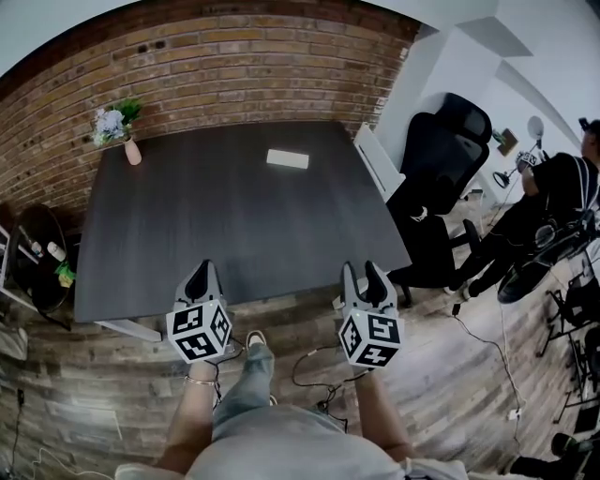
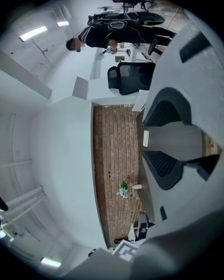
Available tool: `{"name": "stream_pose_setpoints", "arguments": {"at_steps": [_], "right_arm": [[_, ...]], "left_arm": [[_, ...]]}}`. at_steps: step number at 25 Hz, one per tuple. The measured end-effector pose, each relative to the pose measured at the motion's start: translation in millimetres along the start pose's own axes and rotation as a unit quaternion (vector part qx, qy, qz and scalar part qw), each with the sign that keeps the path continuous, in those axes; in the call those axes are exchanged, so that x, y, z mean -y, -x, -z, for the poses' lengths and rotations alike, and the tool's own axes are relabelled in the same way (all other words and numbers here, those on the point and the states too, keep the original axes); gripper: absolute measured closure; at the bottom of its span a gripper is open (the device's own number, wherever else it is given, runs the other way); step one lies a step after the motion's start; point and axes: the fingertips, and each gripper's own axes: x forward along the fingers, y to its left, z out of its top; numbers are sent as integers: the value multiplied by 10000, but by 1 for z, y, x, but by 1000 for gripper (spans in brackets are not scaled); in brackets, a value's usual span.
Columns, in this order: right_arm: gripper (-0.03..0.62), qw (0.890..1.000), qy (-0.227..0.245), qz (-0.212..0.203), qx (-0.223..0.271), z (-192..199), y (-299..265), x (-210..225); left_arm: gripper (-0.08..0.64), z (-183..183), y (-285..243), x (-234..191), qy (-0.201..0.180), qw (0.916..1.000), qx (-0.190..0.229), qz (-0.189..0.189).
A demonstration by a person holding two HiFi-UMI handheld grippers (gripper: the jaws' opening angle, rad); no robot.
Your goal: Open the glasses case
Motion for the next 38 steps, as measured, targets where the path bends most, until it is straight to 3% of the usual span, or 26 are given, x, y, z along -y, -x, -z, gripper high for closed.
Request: {"name": "stream_pose_setpoints", "arguments": {"at_steps": [13,22,32,38], "right_arm": [[414,9998,-27,182,-43,-26,-128,31],[414,9999,-44,88,-46,-44,-221,31],[414,9993,-70,81,-366,-30,-274,39],[414,9983,-91,-226,-521,-22,-306,38]], "left_arm": [[558,-46,-147,12,40,9995,91,313],[558,-76,-227,-9,93,9996,190,209],[558,-75,-278,-26,113,9999,-21,106],[558,-65,-292,-23,157,9997,-189,-52]]}}
